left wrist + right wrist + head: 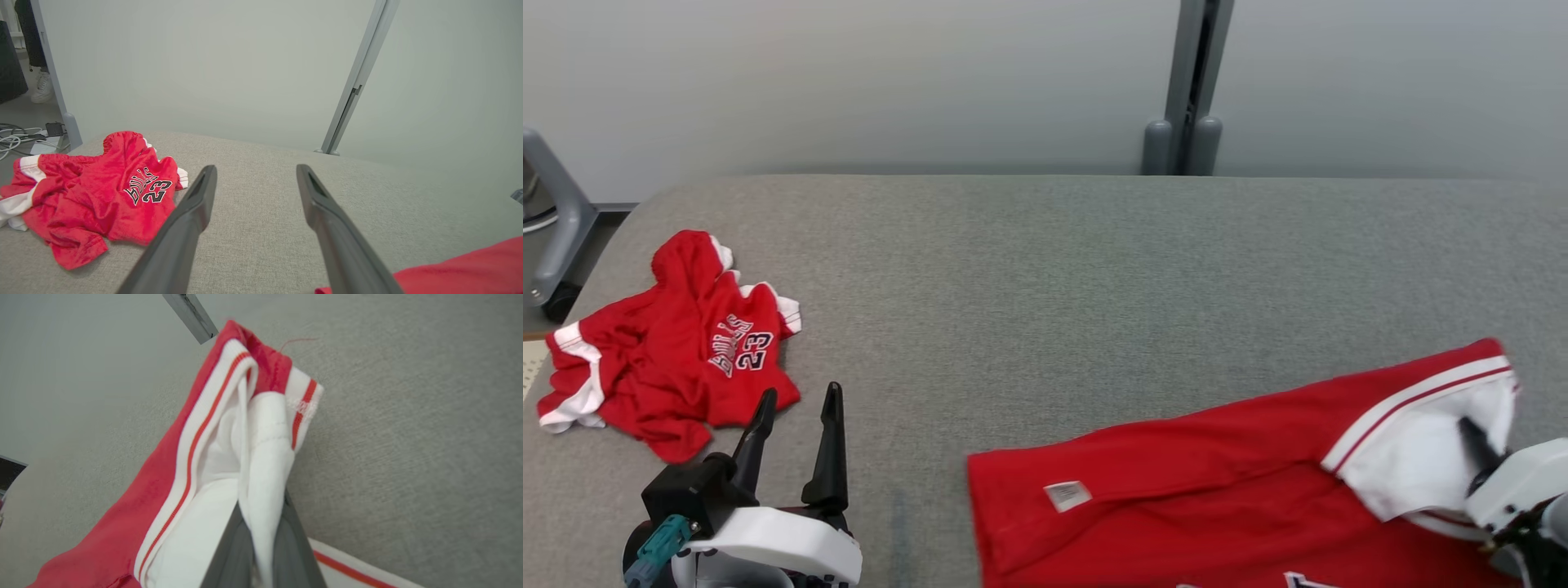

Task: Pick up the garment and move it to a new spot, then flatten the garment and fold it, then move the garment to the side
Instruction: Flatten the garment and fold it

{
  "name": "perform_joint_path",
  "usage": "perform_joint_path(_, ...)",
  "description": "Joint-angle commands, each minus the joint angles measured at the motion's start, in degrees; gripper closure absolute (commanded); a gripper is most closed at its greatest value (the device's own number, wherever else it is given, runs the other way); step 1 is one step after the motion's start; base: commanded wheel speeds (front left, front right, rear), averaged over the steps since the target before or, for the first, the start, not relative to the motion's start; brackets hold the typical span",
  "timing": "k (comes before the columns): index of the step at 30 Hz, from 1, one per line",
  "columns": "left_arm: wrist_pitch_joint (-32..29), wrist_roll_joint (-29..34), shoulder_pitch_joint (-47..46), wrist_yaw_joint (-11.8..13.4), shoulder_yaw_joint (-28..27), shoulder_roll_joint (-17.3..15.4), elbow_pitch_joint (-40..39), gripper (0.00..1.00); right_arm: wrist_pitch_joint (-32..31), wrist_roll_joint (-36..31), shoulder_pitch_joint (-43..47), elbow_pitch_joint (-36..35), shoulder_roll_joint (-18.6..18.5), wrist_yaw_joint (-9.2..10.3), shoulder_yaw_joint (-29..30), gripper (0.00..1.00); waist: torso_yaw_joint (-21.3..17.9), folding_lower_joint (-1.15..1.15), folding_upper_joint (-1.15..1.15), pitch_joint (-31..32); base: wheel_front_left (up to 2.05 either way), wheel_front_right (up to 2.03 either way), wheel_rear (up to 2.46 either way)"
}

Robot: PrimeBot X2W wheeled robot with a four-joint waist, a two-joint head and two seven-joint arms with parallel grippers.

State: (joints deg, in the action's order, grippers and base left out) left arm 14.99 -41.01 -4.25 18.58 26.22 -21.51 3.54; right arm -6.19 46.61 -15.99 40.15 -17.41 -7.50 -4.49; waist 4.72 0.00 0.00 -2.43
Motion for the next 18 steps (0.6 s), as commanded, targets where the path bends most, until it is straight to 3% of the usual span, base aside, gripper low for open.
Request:
perform_joint_path(1,0.26,0.34,-1.08,-0.5,-0.38,-0.16,0.11,0.0,0.86,-0.26,-0.89,0.63,-1.62,0.01,0.66,1.0,-0.99,0.0,0.0,-0.12,0.0,0.0,0.0)
perform_joint_path(8,0.26,0.81,-0.48,-0.35,-0.2,0.49,0.3,0.0,3.85,-4.36,-2.34,2.42,-6.01,0.01,2.23,1.0,-2.8,0.0,0.0,0.66,0.0,0.0,0.0)
perform_joint_path(14,0.26,0.47,0.14,-0.72,-0.29,0.84,0.81,0.0,3.53,-7.59,-0.45,-3.66,-3.96,0.0,1.49,1.0,-3.48,0.0,0.0,1.86,0.0,0.0,0.0)
perform_joint_path(18,0.26,0.25,0.67,-0.95,-0.25,1.02,1.32,0.0,-1.07,-10.1,1.77,-11.83,-1.28,0.0,0.95,1.0,-3.47,0.0,0.0,2.58,0.0,0.0,0.0)
